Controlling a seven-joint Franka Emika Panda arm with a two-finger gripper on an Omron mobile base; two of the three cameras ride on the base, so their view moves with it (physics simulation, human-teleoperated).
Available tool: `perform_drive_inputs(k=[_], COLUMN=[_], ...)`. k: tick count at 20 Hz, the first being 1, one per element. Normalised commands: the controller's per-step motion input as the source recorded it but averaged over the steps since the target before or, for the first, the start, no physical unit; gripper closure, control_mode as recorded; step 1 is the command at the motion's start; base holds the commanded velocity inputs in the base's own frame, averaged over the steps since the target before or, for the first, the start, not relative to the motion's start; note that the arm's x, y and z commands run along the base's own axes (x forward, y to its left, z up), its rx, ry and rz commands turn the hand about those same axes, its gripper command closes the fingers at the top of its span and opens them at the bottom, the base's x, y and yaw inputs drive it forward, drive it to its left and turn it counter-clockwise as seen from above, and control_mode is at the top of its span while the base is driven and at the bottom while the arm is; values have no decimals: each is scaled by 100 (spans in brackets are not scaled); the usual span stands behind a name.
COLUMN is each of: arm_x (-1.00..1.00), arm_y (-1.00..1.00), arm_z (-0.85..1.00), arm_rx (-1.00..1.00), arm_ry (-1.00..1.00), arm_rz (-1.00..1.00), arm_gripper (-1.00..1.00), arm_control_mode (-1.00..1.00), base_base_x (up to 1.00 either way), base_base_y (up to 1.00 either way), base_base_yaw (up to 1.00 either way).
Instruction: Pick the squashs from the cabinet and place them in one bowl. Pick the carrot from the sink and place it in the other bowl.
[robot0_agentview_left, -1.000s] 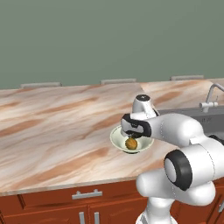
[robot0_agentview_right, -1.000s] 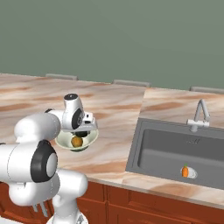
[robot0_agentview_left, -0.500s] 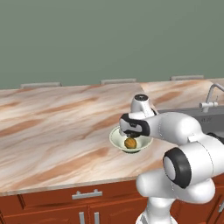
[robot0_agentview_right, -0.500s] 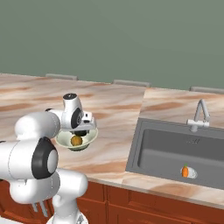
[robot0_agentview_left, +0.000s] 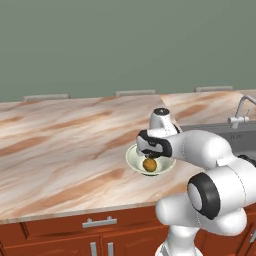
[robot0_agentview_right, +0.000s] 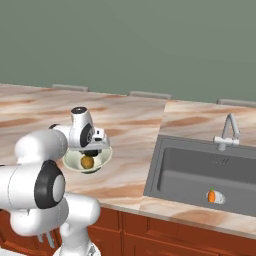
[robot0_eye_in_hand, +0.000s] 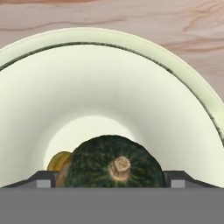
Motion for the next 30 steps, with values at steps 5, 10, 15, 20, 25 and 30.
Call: perform_drive_inputs(k=[5, 10, 15, 20, 25, 30], arm_x=[-15, -13, -10, -32, -33, -30], arm_y=[0, 0, -2, -16, -19, -24], arm_z=[4, 10, 25, 41, 40, 39], arm_rx=[0, 0, 0, 0, 0, 0], arm_ry=[-1, -4, -7, -12, -6, -1], arm_rz=[0, 0, 0, -4, -8, -9], arm_gripper=[-100, -100, -100, -100, -100, -100], arm_control_mode=[-100, -100, -100, -100, -100, -100], base_base_x=[0, 0, 0, 0, 0, 0], base_base_y=[0, 0, 0, 0, 0, 0], base_base_yaw=[0, 0, 0, 0, 0, 0])
